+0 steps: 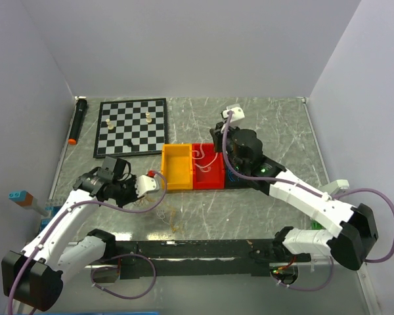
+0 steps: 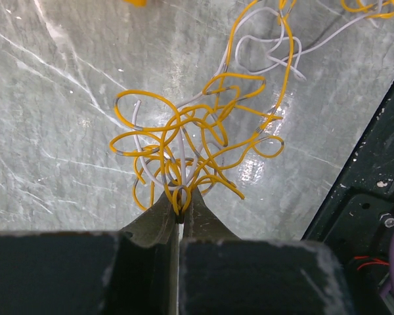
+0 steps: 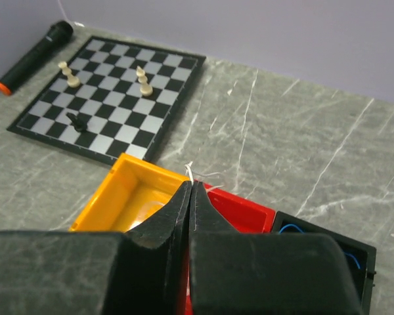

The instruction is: Untangle the cables

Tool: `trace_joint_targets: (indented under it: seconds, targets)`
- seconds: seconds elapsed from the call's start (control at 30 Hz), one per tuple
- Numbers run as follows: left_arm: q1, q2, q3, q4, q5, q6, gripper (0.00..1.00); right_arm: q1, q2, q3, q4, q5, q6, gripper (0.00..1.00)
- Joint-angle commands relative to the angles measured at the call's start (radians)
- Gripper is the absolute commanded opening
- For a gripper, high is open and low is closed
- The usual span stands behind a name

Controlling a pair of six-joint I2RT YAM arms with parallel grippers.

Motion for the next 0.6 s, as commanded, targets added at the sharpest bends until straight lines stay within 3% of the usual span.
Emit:
trace_joint_targets:
  seconds: [0.0, 0.57]
  targets:
    - [0.001, -0.005, 0.006, -0.004, 0.039, -0.014, 0.01, -0.015, 0.028, -0.009, 0.071, 0.01, 0.021, 0.0]
    - [0.001, 0.011, -0.013, 0.016, 0.039, -0.018, 0.01, -0.023, 0.08, -0.038, 0.076, 0.056, 0.009, 0.0]
